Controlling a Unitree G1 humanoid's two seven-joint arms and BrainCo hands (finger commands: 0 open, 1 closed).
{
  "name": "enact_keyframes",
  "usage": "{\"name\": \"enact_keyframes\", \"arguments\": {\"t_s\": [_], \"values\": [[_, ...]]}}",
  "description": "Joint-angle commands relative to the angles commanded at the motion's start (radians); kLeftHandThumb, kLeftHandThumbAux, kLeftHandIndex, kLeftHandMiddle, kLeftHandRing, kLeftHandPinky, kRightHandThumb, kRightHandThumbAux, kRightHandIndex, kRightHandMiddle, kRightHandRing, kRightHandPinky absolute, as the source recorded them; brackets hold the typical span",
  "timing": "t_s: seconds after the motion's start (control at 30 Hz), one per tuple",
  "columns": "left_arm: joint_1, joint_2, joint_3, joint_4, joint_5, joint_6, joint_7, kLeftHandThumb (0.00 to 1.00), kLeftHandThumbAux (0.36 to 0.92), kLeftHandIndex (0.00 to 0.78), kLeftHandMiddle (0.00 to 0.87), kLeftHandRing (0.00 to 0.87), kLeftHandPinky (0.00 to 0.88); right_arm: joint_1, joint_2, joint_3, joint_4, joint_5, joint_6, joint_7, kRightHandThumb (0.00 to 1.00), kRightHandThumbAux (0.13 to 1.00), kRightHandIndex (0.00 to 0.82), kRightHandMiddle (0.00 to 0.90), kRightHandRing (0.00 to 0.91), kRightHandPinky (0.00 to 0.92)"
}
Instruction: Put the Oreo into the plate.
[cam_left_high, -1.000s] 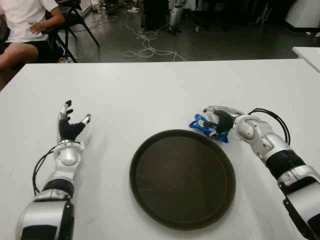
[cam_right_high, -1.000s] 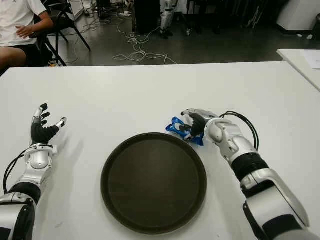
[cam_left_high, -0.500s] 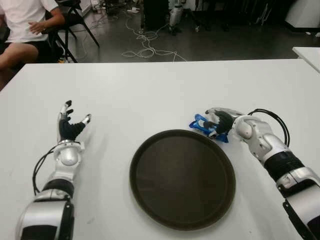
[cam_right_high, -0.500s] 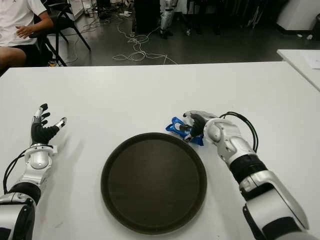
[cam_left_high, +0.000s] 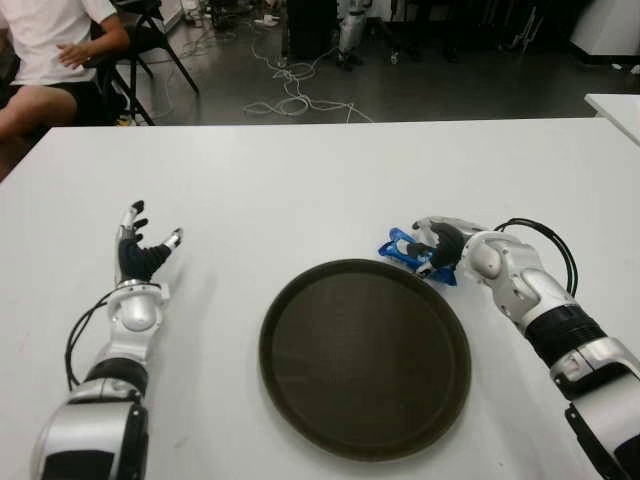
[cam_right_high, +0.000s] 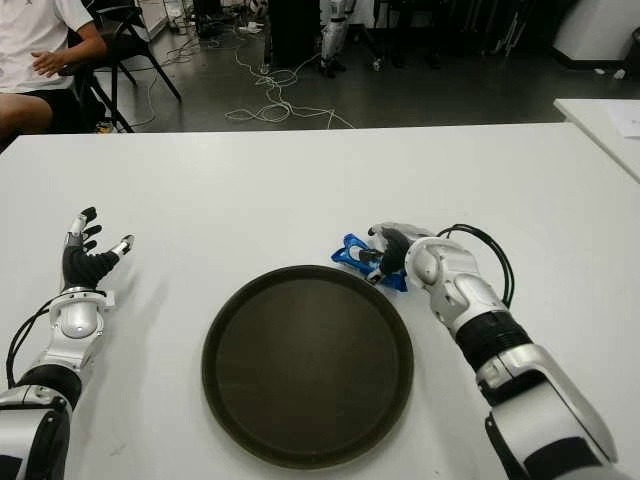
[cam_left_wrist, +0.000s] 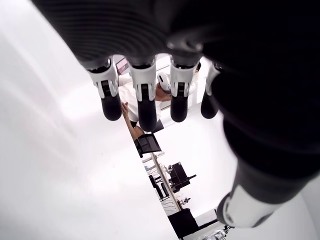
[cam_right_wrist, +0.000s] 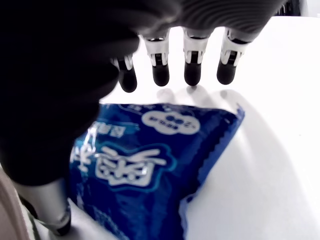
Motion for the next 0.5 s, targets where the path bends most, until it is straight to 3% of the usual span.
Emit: {"name": "enact_keyframes", "arguments": {"t_s": [0.27, 0.5], "values": [[-0.001, 0.002, -0.005, 0.002, 0.007, 0.006, 0.008, 0.001, 0.762, 0.07, 0.114, 0.11, 0.115, -0.004, -0.003, 0.012, -0.011, -0.004, 0.024, 0.027, 0.0, 0.755, 0.0, 0.006, 0.0, 0.0], [-0.001, 0.002, -0.003, 0.0, 0.003, 0.0, 0.001, 0.02, 0.785, 0.074, 0.119, 0.105, 0.102, -0.005, -0.004, 0.014, -0.029, -0.001, 0.045, 0.044, 0.0, 0.763, 0.0, 0.032, 0.016, 0.0]]}}
